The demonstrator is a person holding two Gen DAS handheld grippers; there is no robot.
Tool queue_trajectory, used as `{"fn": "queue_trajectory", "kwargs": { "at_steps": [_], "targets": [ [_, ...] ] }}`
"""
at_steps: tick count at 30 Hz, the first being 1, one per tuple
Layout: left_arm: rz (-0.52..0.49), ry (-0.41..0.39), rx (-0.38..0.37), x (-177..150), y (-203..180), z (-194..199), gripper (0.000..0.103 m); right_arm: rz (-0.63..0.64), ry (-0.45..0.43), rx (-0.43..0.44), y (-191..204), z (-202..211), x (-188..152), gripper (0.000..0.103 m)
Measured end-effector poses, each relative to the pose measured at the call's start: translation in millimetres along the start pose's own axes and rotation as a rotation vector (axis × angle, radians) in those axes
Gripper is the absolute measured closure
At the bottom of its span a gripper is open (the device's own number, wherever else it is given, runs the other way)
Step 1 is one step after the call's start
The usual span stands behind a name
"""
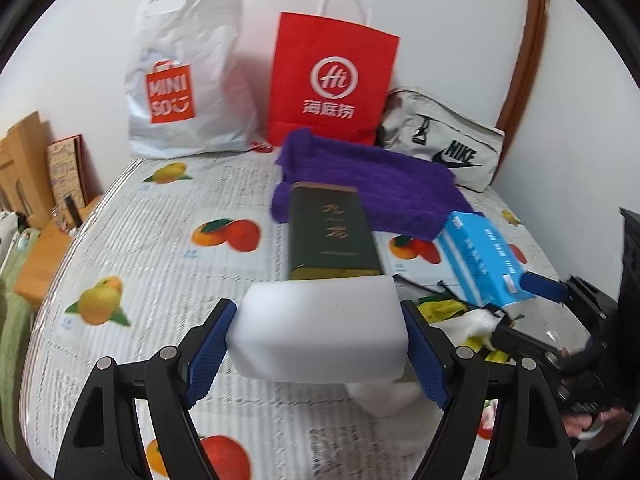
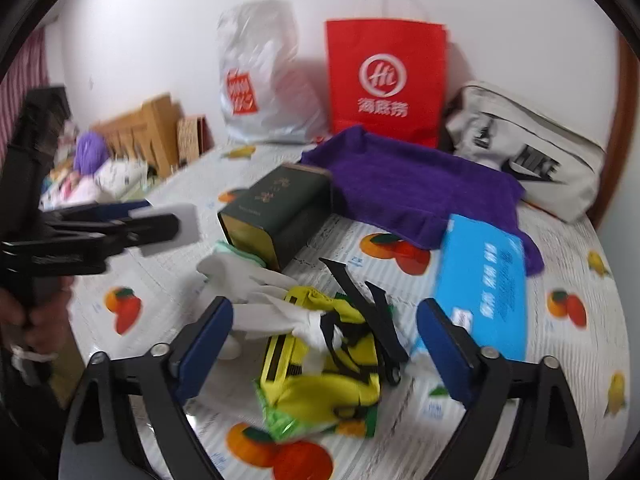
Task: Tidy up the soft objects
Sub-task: 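Grasp the white tissue with the right tool while the left tool lifts the sponge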
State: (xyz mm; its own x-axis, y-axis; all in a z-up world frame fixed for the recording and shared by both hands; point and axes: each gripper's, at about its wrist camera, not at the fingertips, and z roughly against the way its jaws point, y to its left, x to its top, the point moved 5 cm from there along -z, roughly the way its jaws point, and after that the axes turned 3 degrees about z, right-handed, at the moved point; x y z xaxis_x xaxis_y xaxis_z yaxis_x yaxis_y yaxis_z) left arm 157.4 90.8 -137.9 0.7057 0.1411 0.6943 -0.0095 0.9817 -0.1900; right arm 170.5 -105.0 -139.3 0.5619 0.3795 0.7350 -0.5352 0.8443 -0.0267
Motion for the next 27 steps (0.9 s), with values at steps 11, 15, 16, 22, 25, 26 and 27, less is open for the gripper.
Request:
{"fn": "queue_trajectory", "kwargs": {
  "at_steps": [11,15,16,22,25,26,27],
  "targets": [
    [0.045,0.014,-0.052,-6,15,-2,0.023,0.041,0.232,0.179,10,-45,-6,0.077],
    [0.050,0.025,-0.062,-9,17,-5,0.023,0.043,0.191,0.172,14,-34,-2,0.078],
    [0.053,0.025,-0.064,-10,18,-5,0.023,0.040,0.183,0.182,15,-31,1,0.078],
    [0.070,0.024,-0.079,-12,21,-3,0.023,0.087,0.149,0.173,29,-25,12,0.079],
    [0.072,0.025,-0.078,-12,23,-3,0.023,0.071,0.172,0.106,20,-36,11,0.078],
    [0.072,0.025,-0.078,-13,23,-2,0.023,0.045,0.177,0.086,14,-38,10,0.078],
    [0.074,0.026,-0.079,-13,23,-2,0.023,0.019,0.180,0.079,8,-40,10,0.078]
  ]
}}
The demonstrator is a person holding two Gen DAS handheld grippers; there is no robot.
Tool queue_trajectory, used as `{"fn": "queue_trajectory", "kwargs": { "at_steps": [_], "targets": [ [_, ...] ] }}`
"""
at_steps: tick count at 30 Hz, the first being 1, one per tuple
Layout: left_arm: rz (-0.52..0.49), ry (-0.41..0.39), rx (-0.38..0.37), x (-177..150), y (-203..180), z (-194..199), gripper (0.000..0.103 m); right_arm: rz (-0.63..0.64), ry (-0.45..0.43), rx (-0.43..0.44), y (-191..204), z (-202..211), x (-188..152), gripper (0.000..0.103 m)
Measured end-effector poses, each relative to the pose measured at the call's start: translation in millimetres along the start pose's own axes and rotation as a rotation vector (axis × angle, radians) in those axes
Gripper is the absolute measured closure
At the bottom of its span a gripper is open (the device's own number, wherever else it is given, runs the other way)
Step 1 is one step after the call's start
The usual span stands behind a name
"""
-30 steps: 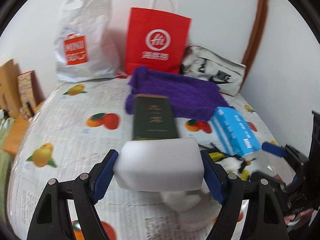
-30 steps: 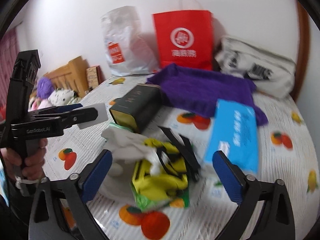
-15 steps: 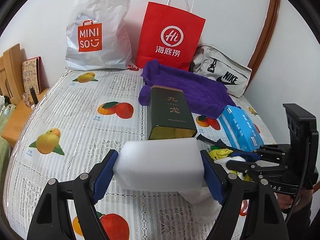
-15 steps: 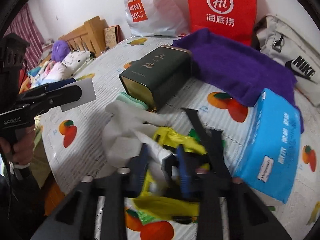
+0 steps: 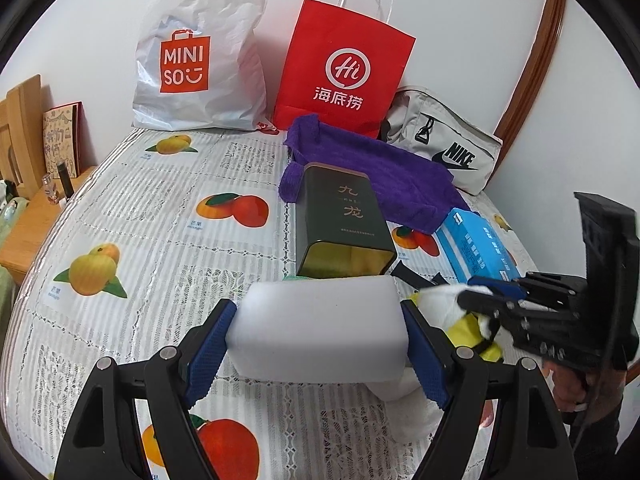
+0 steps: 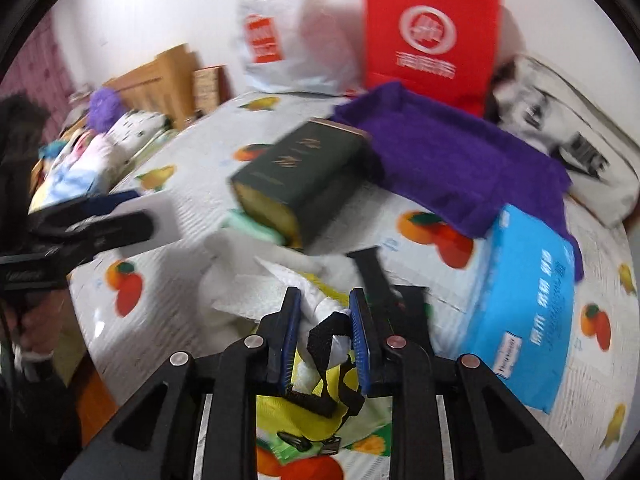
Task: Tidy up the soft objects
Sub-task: 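Grasp the white tissue with the right tool while the left tool lifts the sponge, then carry the sponge with the left tool and tissue with the right tool toward the purple towel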
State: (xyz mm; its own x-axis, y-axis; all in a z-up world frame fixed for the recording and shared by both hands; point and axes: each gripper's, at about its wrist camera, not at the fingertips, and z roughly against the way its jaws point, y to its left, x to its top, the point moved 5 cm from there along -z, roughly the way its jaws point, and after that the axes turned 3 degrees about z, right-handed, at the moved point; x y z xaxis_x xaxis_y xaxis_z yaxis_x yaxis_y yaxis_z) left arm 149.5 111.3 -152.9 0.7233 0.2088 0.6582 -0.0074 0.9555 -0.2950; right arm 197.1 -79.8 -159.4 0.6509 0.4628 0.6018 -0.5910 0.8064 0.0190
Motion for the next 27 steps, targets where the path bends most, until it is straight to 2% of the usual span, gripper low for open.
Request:
{"fn": "queue_trajectory", "kwargs": {
  "at_steps": [2,5,7,10,13,14,15,16,17,20,23,27],
  "targets": [
    [0.005,0.004,-0.002,0,1,-1,0.023,-0.045,0.015,-0.014,-11,-2,-2,0.075],
    [0.004,0.005,-0.004,-1,1,-1,0.023,-0.005,0.048,0.003,-9,-4,-7,0.063],
    [0.006,0.004,-0.007,-1,1,-1,0.023,0.038,0.038,-0.013,-5,0,-6,0.047],
    [0.006,0.004,-0.016,-1,1,0,0.023,0.088,0.004,-0.008,4,7,2,0.032],
    [0.004,0.005,-0.016,-1,1,0,0.023,0.154,0.044,-0.026,11,-5,9,0.032],
    [0.004,0.004,-0.016,-1,1,0,0.023,0.175,0.074,-0.039,12,-13,10,0.033],
    [0.006,0.003,-0.015,-1,1,0,0.023,0.187,0.098,-0.042,13,-18,11,0.044],
    [0.008,0.003,-0.015,-1,1,0,0.023,0.193,0.118,-0.038,13,-23,11,0.077],
    [0.011,0.004,-0.014,-1,2,0,0.023,0.207,0.156,-0.018,14,-30,11,0.092],
    [0.016,0.008,-0.012,-1,5,-1,0.023,0.217,0.139,-0.013,14,-29,16,0.091],
    [0.022,0.007,-0.011,0,8,-1,0.023,0.140,0.036,0.019,9,-9,28,0.091],
    [0.023,0.012,-0.007,0,9,-3,0.023,-0.018,-0.127,0.110,-6,27,38,0.091]
  ]
}}
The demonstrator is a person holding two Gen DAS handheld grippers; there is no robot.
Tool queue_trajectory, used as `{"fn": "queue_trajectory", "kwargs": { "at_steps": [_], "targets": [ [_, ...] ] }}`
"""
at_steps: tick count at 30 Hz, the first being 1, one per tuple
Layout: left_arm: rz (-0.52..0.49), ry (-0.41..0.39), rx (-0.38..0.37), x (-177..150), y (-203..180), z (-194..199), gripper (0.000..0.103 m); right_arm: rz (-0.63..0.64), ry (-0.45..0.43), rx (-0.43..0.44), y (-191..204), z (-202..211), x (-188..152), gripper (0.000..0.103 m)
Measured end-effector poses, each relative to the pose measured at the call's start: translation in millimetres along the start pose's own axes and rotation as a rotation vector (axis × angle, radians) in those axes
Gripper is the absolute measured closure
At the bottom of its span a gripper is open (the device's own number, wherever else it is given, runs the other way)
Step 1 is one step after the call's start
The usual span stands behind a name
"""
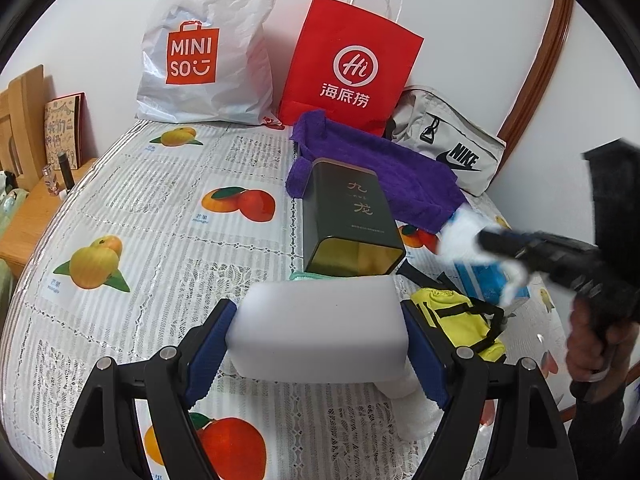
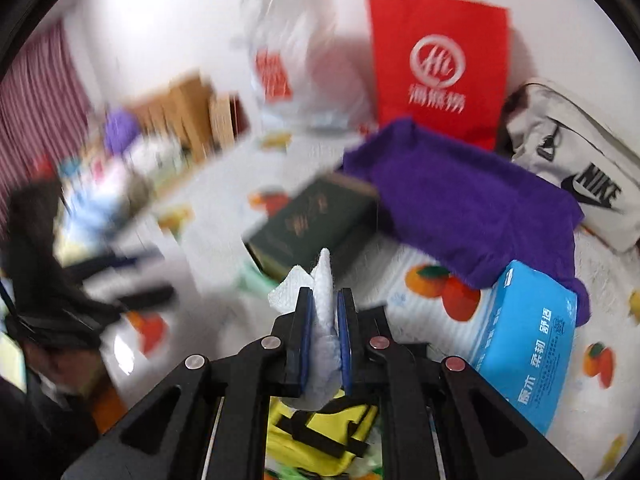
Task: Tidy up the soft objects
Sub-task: 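Carry the sponge with the left tool and tissue with the right tool toward the purple towel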
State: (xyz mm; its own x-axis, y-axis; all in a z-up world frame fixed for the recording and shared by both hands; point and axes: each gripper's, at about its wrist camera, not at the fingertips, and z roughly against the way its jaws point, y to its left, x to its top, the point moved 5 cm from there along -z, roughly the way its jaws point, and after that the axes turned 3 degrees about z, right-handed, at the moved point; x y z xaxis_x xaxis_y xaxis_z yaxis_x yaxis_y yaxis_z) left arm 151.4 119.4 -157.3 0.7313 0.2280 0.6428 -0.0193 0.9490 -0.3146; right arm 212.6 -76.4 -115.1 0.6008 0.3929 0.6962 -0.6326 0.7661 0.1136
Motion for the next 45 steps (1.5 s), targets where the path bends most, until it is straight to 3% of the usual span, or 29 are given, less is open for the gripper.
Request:
{"fn": "queue_trajectory", "kwargs": {
  "at_steps": [5,9,12,20,25,34,45],
  "targets": [
    [-0.017,0.014,0.002,-4,-7,-2,0.023,-0.084,-0.082,0.016,-9,29,-2,0.091],
    [-0.036,0.022,0.018,-9,-13,-2,0.023,-0.119,-0.057,-0.077,-22,46,-27,0.091],
    [-0.049,0.031,0.029,-15,-17,-2,0.023,-0.126,-0.016,-0.164,-32,58,-64,0.091],
    [-0.061,0.040,0.066,-21,-28,-4,0.023,-0.240,0.077,-0.237,-65,65,-147,0.091],
    [-0.049,0.059,0.106,-22,-28,-7,0.023,-0.286,0.093,-0.254,-78,59,-166,0.091],
    [-0.045,0.050,0.119,3,-36,-5,0.023,-0.246,0.014,-0.176,-73,74,-132,0.091],
    [-0.040,0.047,0.132,60,-41,-22,0.023,-0.213,-0.044,-0.174,-91,77,-62,0.091]
  ]
}}
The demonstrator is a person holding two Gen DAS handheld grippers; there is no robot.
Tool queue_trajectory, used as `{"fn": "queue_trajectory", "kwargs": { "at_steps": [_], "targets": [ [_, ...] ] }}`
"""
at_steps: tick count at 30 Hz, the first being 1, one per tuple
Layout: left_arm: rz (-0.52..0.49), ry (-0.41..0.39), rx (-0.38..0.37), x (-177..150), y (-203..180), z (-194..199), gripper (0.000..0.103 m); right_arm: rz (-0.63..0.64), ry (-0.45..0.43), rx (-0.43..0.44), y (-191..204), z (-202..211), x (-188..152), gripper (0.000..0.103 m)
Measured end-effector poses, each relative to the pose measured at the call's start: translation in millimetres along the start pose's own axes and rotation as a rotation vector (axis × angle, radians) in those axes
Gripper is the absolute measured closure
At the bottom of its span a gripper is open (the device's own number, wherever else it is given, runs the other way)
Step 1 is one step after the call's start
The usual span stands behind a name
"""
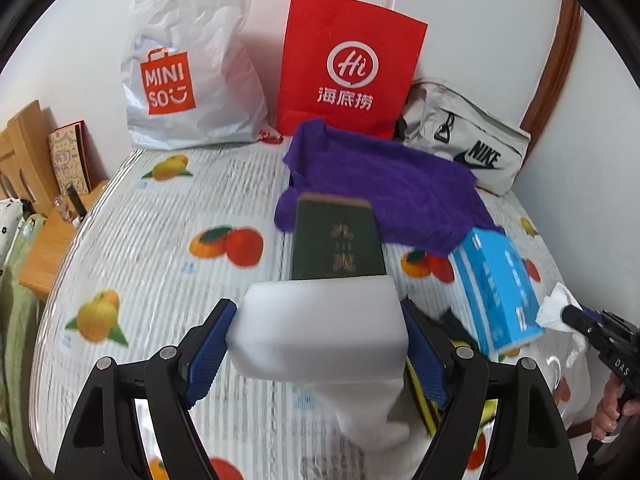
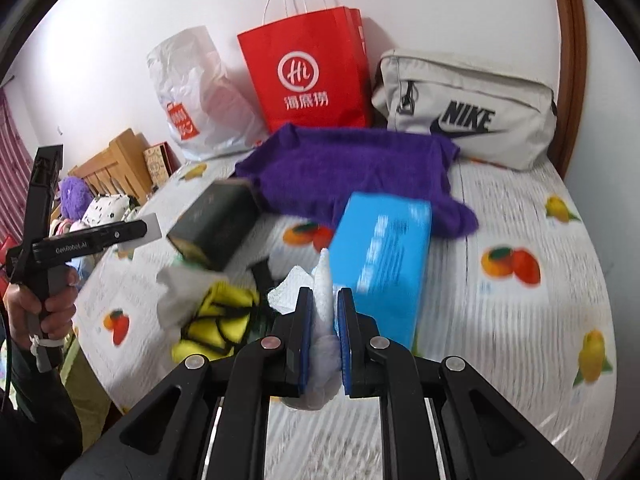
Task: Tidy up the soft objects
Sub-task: 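Carry the sponge with the left tool and tissue with the right tool toward the purple towel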
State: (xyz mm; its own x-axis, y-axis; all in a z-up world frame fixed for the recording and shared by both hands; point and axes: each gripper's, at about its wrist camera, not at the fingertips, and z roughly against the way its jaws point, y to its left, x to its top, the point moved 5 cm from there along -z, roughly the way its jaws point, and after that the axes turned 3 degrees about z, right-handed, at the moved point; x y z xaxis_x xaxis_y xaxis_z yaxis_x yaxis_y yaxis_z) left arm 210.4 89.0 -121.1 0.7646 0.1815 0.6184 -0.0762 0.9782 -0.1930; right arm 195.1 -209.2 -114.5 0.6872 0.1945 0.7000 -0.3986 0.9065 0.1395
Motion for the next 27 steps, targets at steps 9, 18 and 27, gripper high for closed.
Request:
{"fn": "queue_trajectory", "kwargs": {
  "at_steps": [9,18,27],
  "targets": [
    [-0.007,0.018,0.003,50,1,-26,0.023,-0.020,-0.004,-0.044,-21,-38,66,0.091],
    [-0.037,0.045,0.014,95,-2,-71,0.023,-0.034,0.033,-0.097,-56,-101,116,0.090],
    [-0.106,0.072,-0.008,139,-35,-131,0.023,-0.032,0.122,-0.087,-79,-158,127,0.090]
  ]
}}
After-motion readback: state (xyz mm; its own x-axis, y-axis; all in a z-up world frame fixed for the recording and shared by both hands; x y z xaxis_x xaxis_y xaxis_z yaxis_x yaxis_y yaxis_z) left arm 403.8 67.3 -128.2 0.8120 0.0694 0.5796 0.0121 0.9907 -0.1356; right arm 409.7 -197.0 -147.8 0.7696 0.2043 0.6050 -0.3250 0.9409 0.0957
